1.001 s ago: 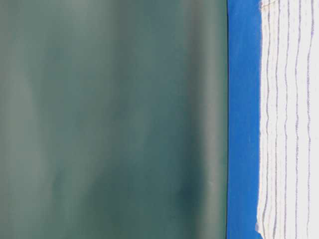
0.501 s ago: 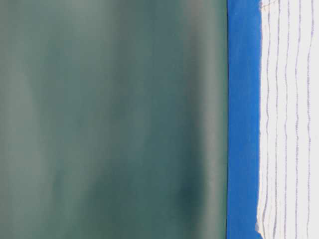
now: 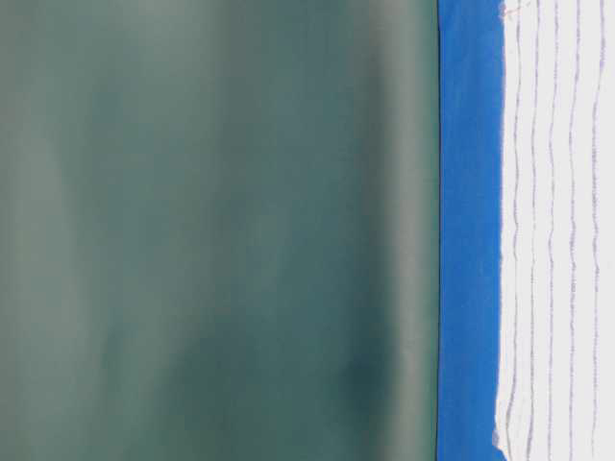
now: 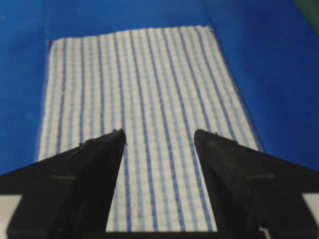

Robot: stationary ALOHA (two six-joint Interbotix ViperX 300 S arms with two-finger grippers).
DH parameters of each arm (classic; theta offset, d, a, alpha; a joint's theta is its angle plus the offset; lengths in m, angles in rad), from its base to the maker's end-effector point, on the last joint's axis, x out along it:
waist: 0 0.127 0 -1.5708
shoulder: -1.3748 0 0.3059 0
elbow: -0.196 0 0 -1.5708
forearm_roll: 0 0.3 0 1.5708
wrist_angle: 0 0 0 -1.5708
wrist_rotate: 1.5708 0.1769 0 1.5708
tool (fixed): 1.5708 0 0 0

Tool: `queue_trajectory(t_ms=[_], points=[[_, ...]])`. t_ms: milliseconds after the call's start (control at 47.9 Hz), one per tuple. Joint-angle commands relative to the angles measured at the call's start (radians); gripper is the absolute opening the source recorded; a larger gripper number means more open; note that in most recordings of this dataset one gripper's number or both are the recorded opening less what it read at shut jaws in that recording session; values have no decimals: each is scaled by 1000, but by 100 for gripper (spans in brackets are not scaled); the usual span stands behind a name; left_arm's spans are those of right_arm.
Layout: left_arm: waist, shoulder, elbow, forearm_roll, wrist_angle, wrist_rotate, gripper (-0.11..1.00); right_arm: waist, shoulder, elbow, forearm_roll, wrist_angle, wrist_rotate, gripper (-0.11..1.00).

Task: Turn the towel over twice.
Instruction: 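Open both grippers and pull them back to the sides, then move both grippers in and pinch the towel's far corners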

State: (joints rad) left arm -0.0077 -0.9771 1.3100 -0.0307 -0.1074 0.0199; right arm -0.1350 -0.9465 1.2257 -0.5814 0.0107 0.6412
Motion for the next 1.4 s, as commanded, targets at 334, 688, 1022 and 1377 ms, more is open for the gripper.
queue_trajectory(t_ms=[334,688,1022,1377], points=[[54,25,-8,2,-38,2,76,-31,17,-17,11,-37,5,65],[224,233,-35,2,-176,3,76,-230,187,-55,28,-37,5,65],[379,577,-118,2,-264,35,76,-402,514,-127,18,-37,-6,65],[472,908,-175,2,-463,49,76,-460,821,-229,-23,-57,-12,65]])
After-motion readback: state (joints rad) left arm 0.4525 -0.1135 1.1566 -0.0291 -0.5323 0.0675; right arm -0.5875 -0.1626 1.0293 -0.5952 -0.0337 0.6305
